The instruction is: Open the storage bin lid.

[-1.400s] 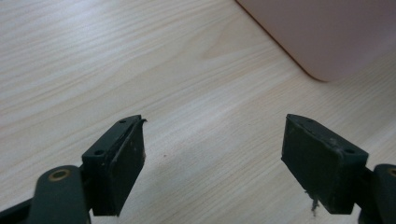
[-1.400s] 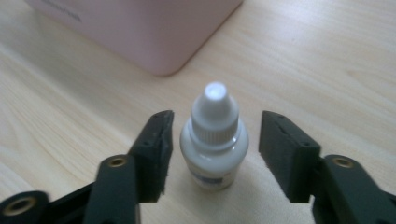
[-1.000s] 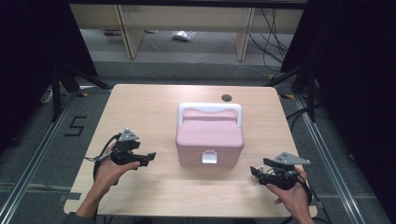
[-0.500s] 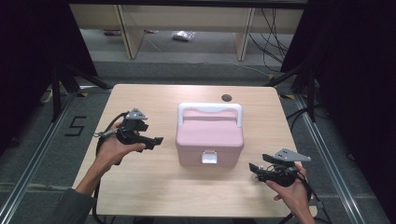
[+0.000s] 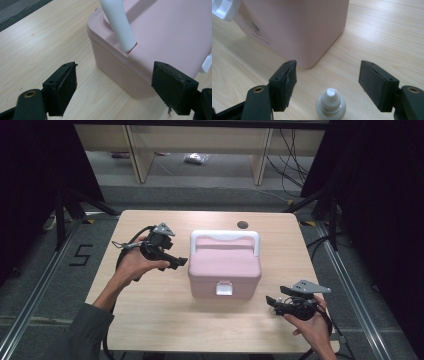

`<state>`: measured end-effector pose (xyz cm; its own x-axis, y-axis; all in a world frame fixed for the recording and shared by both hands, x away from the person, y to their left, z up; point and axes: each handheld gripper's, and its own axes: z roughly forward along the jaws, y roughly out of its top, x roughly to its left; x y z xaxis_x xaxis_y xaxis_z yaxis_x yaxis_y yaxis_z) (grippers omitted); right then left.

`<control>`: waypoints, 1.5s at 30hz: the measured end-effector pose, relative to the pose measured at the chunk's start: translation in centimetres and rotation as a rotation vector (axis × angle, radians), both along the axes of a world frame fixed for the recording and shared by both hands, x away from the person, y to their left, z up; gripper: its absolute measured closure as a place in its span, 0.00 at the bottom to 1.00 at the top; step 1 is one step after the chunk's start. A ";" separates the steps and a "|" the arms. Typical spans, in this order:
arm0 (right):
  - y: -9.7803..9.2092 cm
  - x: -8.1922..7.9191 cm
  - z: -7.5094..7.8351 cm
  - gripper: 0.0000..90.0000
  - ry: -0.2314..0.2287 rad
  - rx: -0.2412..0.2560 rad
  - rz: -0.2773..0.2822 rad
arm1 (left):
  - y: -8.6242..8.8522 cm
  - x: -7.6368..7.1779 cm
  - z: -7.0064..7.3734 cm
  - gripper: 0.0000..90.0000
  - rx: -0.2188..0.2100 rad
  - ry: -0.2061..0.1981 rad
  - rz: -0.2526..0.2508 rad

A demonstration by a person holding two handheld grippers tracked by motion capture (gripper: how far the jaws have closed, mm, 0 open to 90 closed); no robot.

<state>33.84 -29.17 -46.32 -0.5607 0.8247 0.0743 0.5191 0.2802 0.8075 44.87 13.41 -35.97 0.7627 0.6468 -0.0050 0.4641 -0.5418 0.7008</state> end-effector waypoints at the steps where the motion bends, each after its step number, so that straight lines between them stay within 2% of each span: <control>1: 0.0 -0.1 0.1 0.35 0.003 -0.009 0.002 | -0.3 0.2 0.0 0.22 0.014 0.003 -0.007; 4: 0.2 -0.1 0.1 0.35 0.020 0.016 -0.011 | -0.8 0.6 0.3 0.22 0.035 0.006 -0.017; 6: 0.3 -0.1 0.1 0.35 0.021 0.021 -0.009 | -0.9 0.9 0.6 0.22 0.032 0.006 -0.020; 7: 0.4 -0.2 0.1 0.35 0.036 0.031 -0.013 | -1.0 1.1 0.8 0.22 0.032 0.007 -0.021; 8: 0.2 0.1 0.0 0.35 -0.001 0.011 0.009 | -1.0 1.3 1.0 0.22 0.042 0.000 -0.021; 11: 0.2 0.1 0.1 0.35 -0.006 0.002 0.005 | -1.3 1.6 1.3 0.22 0.050 -0.005 -0.018; 12: 0.4 0.0 0.2 0.35 0.015 0.026 -0.003 | -1.6 1.9 1.8 0.22 0.053 0.000 -0.023; 16: 0.5 -0.1 0.2 0.35 0.015 0.030 -0.003 | -2.4 2.3 2.5 0.22 0.075 -0.003 -0.046; 19: 0.4 0.1 0.3 0.35 -0.005 0.010 0.012 | -3.0 2.4 2.8 0.22 0.089 -0.003 -0.059; 20: 0.4 0.1 0.2 0.35 -0.017 0.002 0.011 | -3.7 2.7 3.1 0.22 0.103 -0.009 -0.078; 24: 0.4 0.2 0.2 0.35 -0.015 0.000 0.016 | -4.8 3.3 3.6 0.24 0.130 -0.011 -0.119; 25: 0.6 0.1 0.1 0.35 -0.004 0.028 0.006 | -5.0 3.5 3.7 0.24 0.136 -0.011 -0.125; 27: 0.6 -0.1 0.3 0.35 0.026 0.031 0.003 | -5.5 3.7 3.9 0.26 0.159 -0.017 -0.148; 28: 0.4 0.1 0.3 0.35 -0.006 0.012 0.015 | -5.6 3.8 4.0 0.27 0.167 -0.024 -0.155; 29: 0.6 -0.1 0.3 0.35 0.023 0.032 0.003 | -5.9 3.9 4.1 0.27 0.170 -0.016 -0.167; 30: 0.6 -0.1 0.2 0.35 0.028 0.042 0.004 | -6.0 4.1 4.2 0.28 0.189 -0.017 -0.186; 31: 0.6 0.0 0.2 0.35 0.020 0.027 0.004 | -6.1 4.3 4.4 0.30 0.212 -0.025 -0.203; 34: 0.5 0.1 0.1 0.35 -0.002 0.021 0.021 | -6.4 4.5 4.6 0.33 0.228 -0.021 -0.224; 35: 0.5 0.1 0.2 0.35 0.002 0.007 0.022 | -6.7 4.9 4.8 0.34 0.250 -0.016 -0.242; 39: 0.4 0.1 0.2 0.35 0.011 0.023 0.015 | -7.4 5.8 5.0 0.37 0.271 -0.002 -0.252; 40: 0.6 0.1 0.0 0.35 0.017 0.049 0.010 | -7.6 6.0 5.0 0.38 0.280 0.001 -0.258; 41: 0.4 0.0 0.2 0.35 0.028 0.027 0.003 | -7.9 6.2 5.0 0.39 0.292 0.008 -0.261; 42: 0.5 0.0 0.2 0.35 0.039 0.038 0.003 | -7.9 6.2 5.0 0.39 0.292 0.008 -0.261; 43: 0.5 -0.1 0.2 0.35 0.049 0.047 0.006 | -8.3 6.6 4.9 0.40 0.322 0.003 -0.264; 45: 0.3 0.2 0.2 0.36 0.004 0.015 0.021 | -8.6 7.1 4.8 0.44 0.332 0.006 -0.274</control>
<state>34.01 -28.84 -46.09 -0.5779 0.8113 0.0887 0.5161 0.2792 0.8097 51.96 4.77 -31.15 0.9069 0.3878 0.1647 0.2753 -0.8414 0.4651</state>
